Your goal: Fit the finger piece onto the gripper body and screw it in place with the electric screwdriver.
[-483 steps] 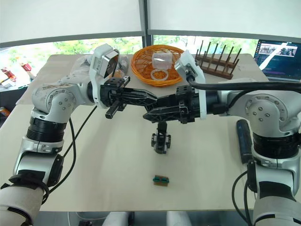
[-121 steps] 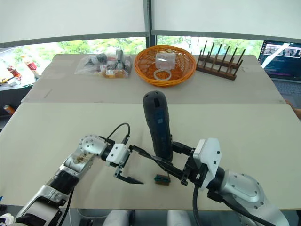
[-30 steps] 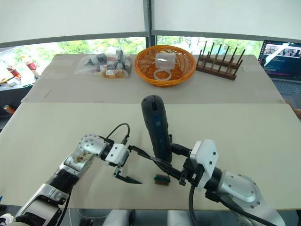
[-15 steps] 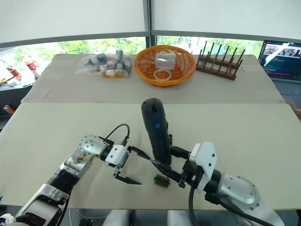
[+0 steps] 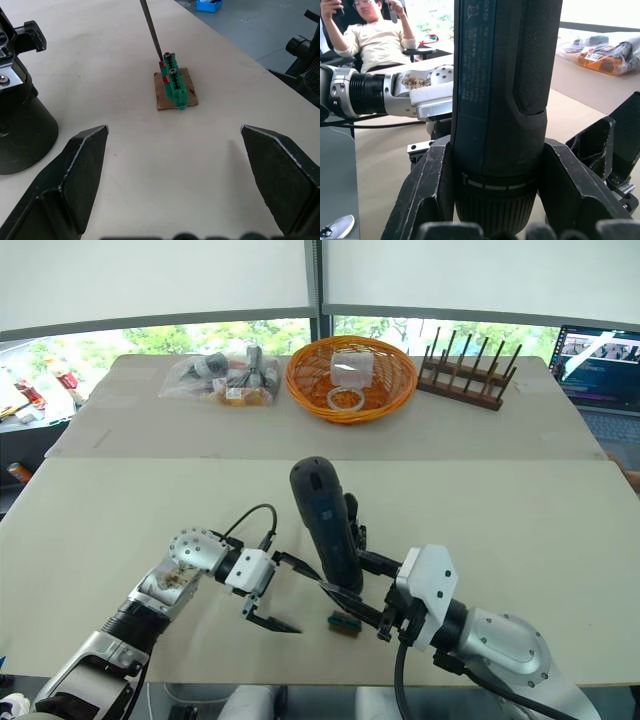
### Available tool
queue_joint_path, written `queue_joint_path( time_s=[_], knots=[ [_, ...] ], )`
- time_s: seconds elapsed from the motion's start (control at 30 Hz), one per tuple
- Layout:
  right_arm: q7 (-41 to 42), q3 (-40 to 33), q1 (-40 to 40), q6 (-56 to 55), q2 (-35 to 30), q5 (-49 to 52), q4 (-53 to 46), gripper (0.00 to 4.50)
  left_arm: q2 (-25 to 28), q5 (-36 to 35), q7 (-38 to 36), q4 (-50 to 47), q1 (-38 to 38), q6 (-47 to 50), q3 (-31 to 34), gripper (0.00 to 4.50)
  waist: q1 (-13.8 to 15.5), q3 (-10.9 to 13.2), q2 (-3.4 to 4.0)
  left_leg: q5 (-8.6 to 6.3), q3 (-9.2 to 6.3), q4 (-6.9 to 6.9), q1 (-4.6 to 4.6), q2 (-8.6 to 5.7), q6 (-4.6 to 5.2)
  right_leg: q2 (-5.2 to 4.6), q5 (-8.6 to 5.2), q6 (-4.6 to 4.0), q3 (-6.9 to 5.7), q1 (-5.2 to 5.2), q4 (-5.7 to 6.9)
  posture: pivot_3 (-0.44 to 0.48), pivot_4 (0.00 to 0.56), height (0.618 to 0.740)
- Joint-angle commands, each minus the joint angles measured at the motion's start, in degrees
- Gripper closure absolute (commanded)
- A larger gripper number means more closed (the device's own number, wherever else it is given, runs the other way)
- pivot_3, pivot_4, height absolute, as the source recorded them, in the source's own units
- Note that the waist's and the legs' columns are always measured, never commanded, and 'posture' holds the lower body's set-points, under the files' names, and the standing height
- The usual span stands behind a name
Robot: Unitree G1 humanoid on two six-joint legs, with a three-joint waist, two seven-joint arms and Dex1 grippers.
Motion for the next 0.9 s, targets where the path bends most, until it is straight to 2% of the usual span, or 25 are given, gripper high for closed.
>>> queue_joint_path(
  time_s=[0.03,0.23,0.5,0.9],
  knots=[
    [0.65,-0.76,-0.42,-3.45,-0.03,-0.79,-1.99,2.57,-0.05,-0.71,-0.2,-1.43,0.27,-0.14,0.01,0.0,0.0,0.0,0.0,0.0,0.0,0.0,0.0,0.0,0.0,0.0,0.0,0.0,0.0,0.0,0.0,0.0,0.15,0.74],
    [0.86,-2.71,-1.78,-2.83,-0.73,0.61,-2.34,2.57,-0.11,-0.83,-0.2,-1.86,0.19,0.31,-0.04,0.0,0.01,0.0,0.0,0.0,0.0,0.0,0.0,0.0,0.0,0.0,0.0,0.0,0.0,0.0,0.0,0.0,0.15,0.74],
    [-5.42,-6.67,-2.48,2.89,-1.21,13.85,-6.61,2.57,-0.2,-1.11,-0.3,-2.94,0.12,1.44,-0.11,0.0,0.02,0.0,0.0,0.0,-0.01,0.0,-0.01,0.0,0.0,0.0,0.0,0.0,0.0,0.0,0.01,0.0,0.15,0.74],
    [-3.85,-2.5,3.55,-3.46,0.39,5.23,-6.62,2.57,0.06,-1.74,-0.82,-5.32,-0.48,4.37,0.33,0.0,-0.08,-0.01,-0.01,0.0,0.0,0.0,0.02,0.0,0.0,0.01,0.0,0.0,0.0,0.0,0.01,0.0,0.15,0.74]
  ],
)
